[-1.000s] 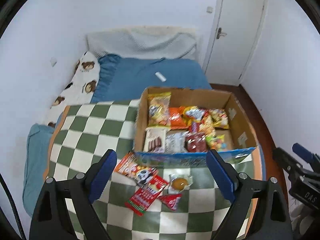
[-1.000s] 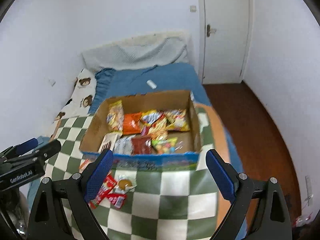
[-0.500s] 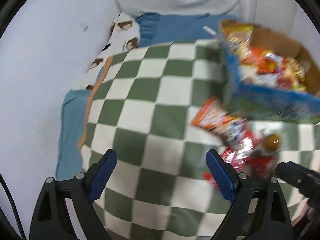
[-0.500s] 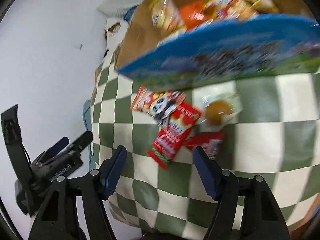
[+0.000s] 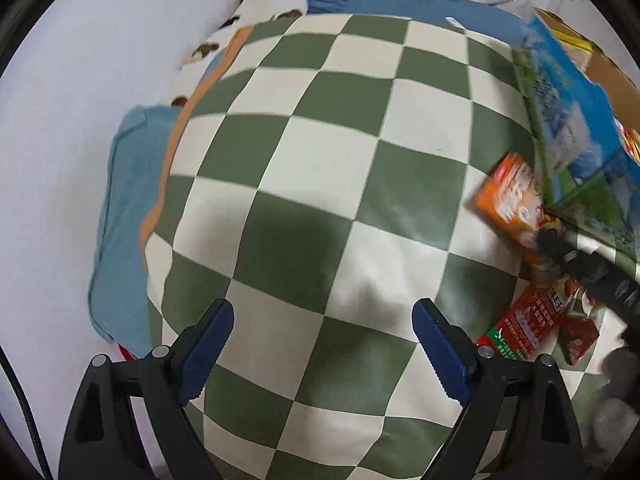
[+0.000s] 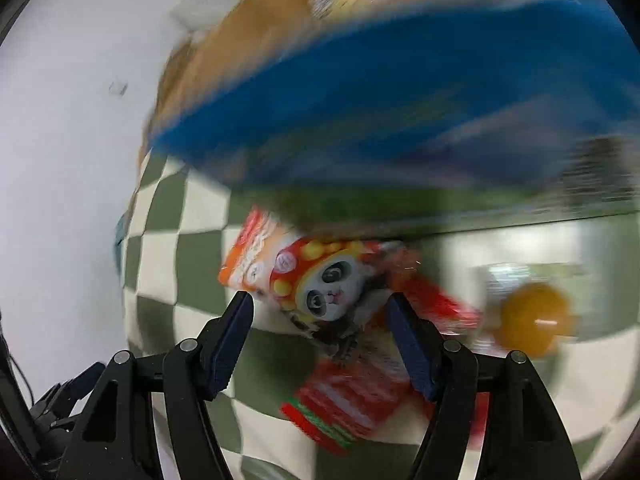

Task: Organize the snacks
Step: 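Move both open tools back over the remaining snacks on the mat, then grasp the panda seed bag with the left tool while the right tool grasps the red spicy packet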

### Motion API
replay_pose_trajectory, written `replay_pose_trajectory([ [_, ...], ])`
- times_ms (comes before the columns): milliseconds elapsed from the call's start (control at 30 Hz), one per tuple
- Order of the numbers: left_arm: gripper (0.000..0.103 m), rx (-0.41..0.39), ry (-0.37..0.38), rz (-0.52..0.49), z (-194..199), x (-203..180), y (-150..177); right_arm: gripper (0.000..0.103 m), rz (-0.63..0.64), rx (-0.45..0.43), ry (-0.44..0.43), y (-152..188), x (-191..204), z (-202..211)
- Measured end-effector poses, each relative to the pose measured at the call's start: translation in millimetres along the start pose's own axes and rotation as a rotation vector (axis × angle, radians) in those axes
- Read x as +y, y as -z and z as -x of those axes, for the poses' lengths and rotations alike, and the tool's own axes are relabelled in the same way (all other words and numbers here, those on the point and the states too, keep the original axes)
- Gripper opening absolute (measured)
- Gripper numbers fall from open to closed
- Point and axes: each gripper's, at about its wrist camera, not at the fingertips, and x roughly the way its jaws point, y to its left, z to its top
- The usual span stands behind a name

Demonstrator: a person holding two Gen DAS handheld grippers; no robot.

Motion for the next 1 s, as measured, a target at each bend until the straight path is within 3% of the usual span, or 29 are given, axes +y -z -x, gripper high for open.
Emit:
replay_pose_trajectory([
  [67, 0.091, 0.017, 0.025, 0.037, -3, 11, 0, 0.072, 0.038, 0.069, -0.141, 11, 17, -9],
  [133, 0.091, 0.022, 0.048, 0.074, -2, 20, -1, 0.072, 0.076, 0.084, -0.203, 24, 27, -1],
  [300, 0.091, 0.014, 0.188, 0.159, 5, 17, -17, 0.075, -0.081, 0.077, -0.095, 46, -9, 20],
  [433, 0.091, 0.022, 0.274, 0.072, 8, -37, -31, 0.075, -0.161, 0.046, -0.018, 57, -39, 23],
  [600, 0.091, 0.061, 0.244, -0.162, -13, -118, -31, 0.075, -0.200, -0.010, 0.048, 65, -67, 44],
  [800, 0.091, 0.072, 0.157, -0.306, -47, -165, -32, 0.075, -0.210, -0.039, 0.106, 73, -82, 56],
  [867, 0.070, 0.033, 0.140, -0.327, -49, -168, -30, 0.075, -0.205, -0.041, 0.117, 77, -82, 60],
  [933, 0.062, 0.029, 0.133, -0.332, -50, -164, -26, 0.075, -0.198, -0.040, 0.123, 78, -76, 57],
  [1000, 0.062, 0.044, 0.148, -0.318, -52, -152, -18, 0.075, -0.182, -0.039, 0.127, 77, -59, 46],
])
